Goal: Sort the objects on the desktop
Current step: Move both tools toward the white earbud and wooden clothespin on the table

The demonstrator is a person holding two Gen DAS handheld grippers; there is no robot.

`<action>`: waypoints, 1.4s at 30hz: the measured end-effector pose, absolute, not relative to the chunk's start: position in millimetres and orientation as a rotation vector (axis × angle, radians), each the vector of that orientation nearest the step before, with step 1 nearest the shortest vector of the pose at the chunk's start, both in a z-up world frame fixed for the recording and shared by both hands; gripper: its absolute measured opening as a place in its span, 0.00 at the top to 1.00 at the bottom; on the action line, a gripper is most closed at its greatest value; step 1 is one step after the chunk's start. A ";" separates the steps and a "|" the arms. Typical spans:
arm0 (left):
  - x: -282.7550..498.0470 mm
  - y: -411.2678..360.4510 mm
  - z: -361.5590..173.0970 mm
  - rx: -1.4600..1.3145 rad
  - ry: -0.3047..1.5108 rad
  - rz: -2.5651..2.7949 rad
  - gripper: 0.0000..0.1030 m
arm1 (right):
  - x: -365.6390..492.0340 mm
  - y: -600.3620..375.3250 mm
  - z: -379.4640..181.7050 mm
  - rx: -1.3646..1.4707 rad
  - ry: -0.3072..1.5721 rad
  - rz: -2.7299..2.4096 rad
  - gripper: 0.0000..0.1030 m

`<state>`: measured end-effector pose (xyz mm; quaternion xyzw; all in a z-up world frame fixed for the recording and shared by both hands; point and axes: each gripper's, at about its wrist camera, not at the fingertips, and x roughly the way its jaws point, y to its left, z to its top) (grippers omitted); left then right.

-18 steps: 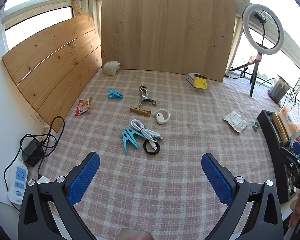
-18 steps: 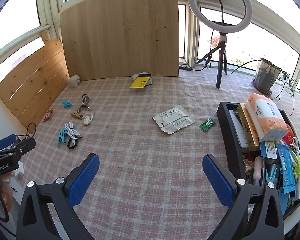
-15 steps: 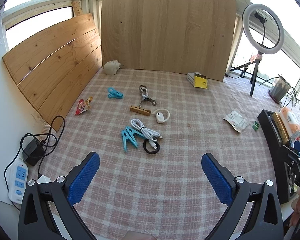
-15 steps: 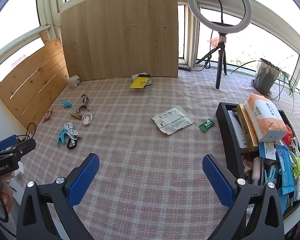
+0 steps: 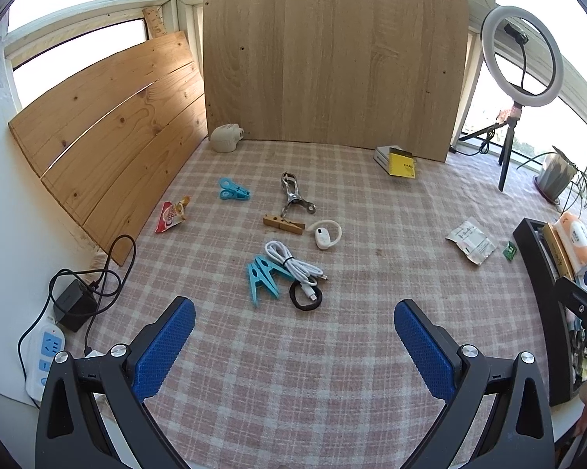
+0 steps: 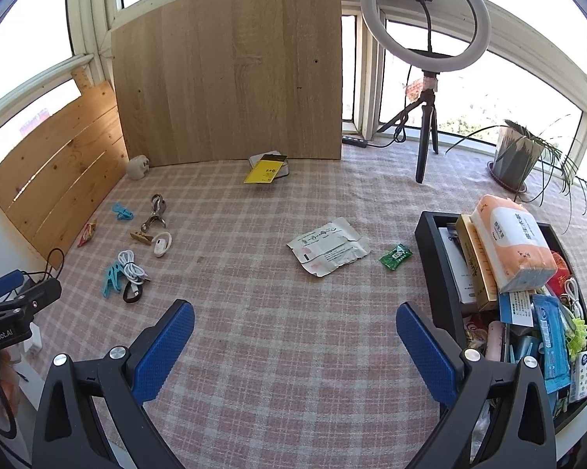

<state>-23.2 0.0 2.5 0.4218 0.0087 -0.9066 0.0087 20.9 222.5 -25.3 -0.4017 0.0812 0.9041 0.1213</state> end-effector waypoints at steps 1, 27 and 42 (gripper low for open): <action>-24.7 -1.6 2.8 1.314 0.031 -2.830 0.00 | 19.5 223.6 -25.4 -1.177 0.240 2.641 0.01; -82.9 -24.8 -10.1 1.308 0.020 -2.739 0.00 | -46.9 265.3 -47.8 -1.353 0.252 2.626 0.01; -137.5 -47.6 -47.7 1.436 0.027 -2.709 0.00 | -102.1 258.4 -69.2 -1.536 0.363 2.671 0.48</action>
